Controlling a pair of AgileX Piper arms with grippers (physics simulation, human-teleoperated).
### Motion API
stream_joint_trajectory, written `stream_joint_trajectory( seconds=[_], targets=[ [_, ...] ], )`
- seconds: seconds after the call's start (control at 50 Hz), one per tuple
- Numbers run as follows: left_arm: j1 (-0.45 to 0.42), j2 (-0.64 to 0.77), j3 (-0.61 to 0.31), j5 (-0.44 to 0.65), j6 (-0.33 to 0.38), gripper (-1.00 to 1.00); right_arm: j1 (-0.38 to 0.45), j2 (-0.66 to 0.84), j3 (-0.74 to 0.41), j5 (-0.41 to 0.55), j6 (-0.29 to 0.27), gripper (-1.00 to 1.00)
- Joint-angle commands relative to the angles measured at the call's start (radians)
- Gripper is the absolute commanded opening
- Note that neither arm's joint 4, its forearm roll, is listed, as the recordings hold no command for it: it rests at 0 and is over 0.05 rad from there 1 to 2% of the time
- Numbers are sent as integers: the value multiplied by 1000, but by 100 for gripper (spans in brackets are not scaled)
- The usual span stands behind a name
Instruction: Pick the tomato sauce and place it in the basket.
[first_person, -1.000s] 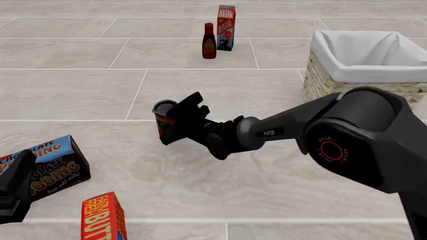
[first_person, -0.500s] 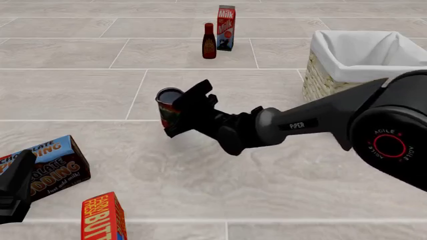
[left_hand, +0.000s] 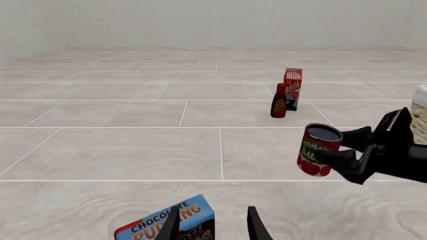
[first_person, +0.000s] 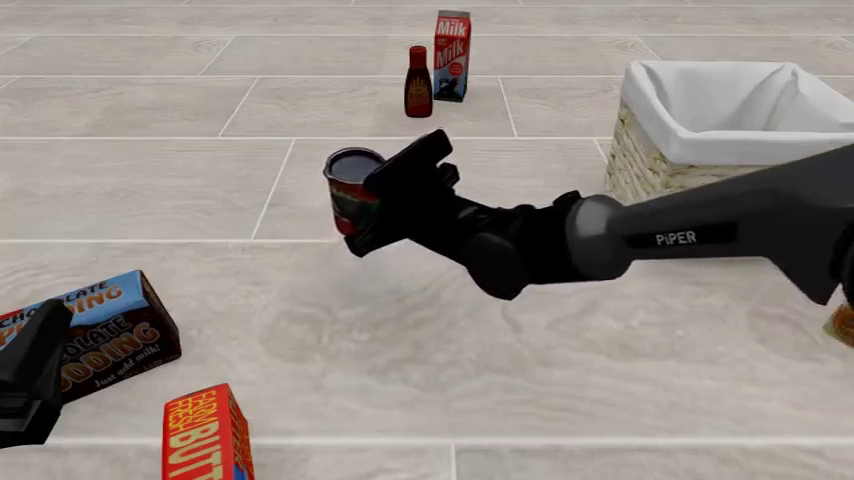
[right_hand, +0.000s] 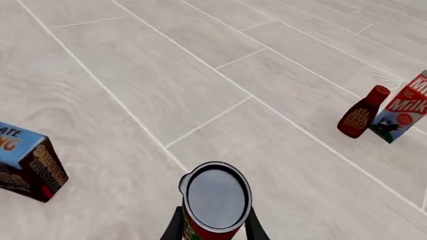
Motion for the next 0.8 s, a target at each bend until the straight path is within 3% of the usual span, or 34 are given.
stream_joint_trajectory(
  seconds=[0.02,0.38,0.8],
  targets=[
    [0,0,0,0,0,100,-4,-96,43,19,12,-100],
    [0,0,0,0,0,100,-6,-238,101,80,-8,-100],
    [0,0,0,0,0,100,-84,-303,109,151,-65,-100]
  ],
)
